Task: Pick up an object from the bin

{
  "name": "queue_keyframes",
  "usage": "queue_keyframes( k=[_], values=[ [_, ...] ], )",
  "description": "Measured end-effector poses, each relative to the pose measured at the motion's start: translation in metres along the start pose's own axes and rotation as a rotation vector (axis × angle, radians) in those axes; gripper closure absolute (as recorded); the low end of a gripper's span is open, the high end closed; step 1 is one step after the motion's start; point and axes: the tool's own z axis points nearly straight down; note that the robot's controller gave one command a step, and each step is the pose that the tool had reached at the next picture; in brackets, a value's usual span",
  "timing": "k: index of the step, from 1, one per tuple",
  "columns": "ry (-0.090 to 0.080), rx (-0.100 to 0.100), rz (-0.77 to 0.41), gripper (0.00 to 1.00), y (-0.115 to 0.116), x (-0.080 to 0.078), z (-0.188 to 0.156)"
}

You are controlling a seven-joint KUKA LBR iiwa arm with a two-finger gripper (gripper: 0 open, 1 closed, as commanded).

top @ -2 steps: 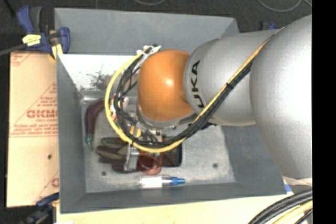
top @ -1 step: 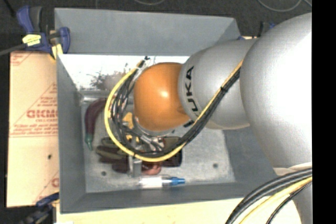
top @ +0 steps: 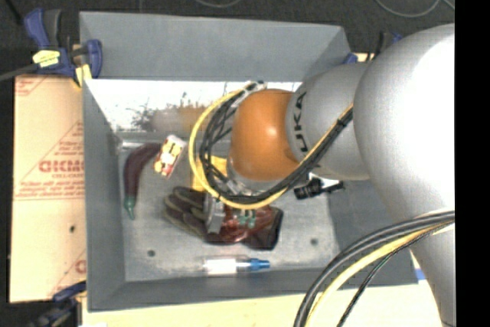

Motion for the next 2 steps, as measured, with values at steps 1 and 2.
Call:
queue_keyframes(
  k=[1, 2],
  values=[
    [0.000, 0.000, 0.000, 1.00, 0.0003, 0.0002, -0.0002],
    [0.000, 0.000, 0.015, 1.00, 0.0013, -0.0041, -0.0089]
  ],
)
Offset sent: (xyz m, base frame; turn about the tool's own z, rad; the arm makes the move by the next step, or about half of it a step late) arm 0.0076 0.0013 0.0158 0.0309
